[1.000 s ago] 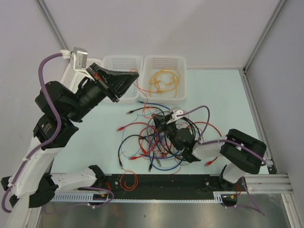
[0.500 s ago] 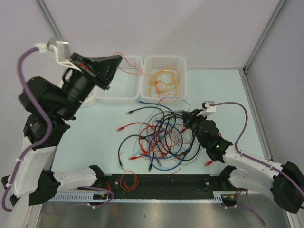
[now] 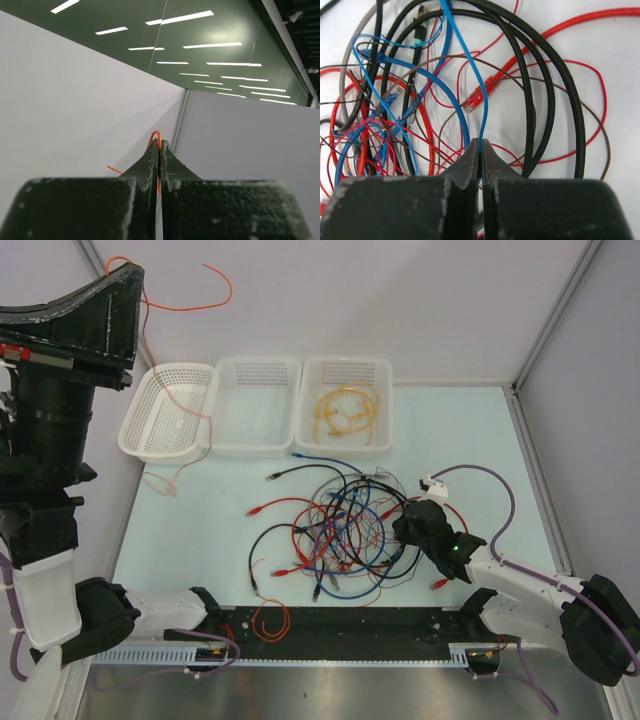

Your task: Untangle the cables

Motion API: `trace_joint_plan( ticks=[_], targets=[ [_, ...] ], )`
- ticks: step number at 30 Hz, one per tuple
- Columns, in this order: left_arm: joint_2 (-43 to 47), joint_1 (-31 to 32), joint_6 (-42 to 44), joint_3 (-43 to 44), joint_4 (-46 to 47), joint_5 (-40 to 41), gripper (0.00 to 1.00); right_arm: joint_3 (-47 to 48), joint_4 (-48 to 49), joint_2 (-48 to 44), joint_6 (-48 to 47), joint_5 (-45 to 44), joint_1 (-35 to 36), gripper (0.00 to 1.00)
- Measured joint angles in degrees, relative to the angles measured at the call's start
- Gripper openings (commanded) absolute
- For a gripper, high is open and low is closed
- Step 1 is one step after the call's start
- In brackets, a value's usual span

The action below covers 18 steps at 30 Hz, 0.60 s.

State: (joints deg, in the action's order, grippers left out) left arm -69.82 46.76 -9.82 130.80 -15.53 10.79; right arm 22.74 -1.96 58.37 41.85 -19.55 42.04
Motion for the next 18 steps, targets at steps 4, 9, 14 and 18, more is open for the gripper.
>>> trace_joint_plan(
  ticks=[4,9,14,18],
  targets=[
    [-0.11,0.0,0.0,-0.55,0.15,-0.57,0.0,-0.24,-0.79,-0.22,-0.24,1.38,-0.17,0.55],
    [-0.92,0.0,0.31,-2.05,-0.46,-0.48,0.0,0.59,-2.6,-4.85,-1.97,0.92,2.86,0.78],
    [-1.77,0.0,0.48,-3.45,-2.03,-0.37,0.0,9.14,-5.35,-11.28,-6.23,-2.64,10.43,0.82],
    [-2.6,0.0,1.42,-4.22,-3.1,0.87,0.0,16.5,-4.87,-14.32,-8.66,-3.91,13.14,0.81]
  ],
)
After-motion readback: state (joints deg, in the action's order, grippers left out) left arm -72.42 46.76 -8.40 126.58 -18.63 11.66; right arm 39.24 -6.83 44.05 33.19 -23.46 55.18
